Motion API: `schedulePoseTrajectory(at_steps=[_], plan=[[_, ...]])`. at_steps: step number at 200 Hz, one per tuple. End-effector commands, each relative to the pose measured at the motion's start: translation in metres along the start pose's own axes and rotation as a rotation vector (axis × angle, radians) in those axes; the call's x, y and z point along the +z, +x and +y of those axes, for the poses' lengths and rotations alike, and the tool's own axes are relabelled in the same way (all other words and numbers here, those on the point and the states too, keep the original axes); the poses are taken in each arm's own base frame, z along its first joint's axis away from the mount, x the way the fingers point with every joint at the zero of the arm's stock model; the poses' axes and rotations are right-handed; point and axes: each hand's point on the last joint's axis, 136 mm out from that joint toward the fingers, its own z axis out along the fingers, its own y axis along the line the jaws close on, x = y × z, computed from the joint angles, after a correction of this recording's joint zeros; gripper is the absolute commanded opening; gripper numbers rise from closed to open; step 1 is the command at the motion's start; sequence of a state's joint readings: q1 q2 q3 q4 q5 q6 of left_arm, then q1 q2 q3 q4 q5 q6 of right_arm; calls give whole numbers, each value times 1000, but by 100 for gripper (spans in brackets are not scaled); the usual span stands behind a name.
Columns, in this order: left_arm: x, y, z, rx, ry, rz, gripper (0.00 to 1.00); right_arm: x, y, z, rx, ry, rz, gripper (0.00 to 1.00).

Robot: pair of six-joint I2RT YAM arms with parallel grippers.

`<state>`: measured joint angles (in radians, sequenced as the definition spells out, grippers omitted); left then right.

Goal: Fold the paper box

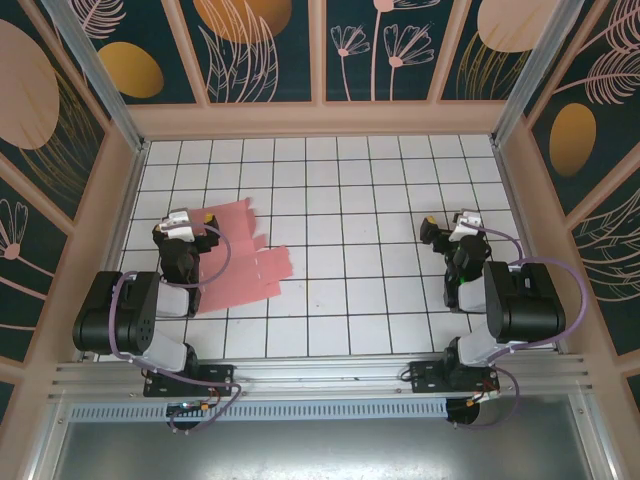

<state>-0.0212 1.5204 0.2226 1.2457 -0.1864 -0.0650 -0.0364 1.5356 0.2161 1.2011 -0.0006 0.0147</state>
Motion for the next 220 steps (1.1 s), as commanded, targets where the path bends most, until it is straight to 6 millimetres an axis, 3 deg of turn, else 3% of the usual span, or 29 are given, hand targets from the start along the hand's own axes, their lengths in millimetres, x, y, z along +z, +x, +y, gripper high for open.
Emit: schedulePoseTrajectory(at_steps=[1,139,190,220], plan=[[2,-12,-1,-25,10,-43,99,3,-18,0,13,9,-63,99],[-2,-16,-5,-16,31,-55,99,4,-22,4,-6,1,-58,99],[-10,-49,4,-59,-18,-57,99,3,-45,31,-70,-31,-16,99],[-9,-67,3,-144,-29,6,99,0,-60,68,-84,-104,10,99]])
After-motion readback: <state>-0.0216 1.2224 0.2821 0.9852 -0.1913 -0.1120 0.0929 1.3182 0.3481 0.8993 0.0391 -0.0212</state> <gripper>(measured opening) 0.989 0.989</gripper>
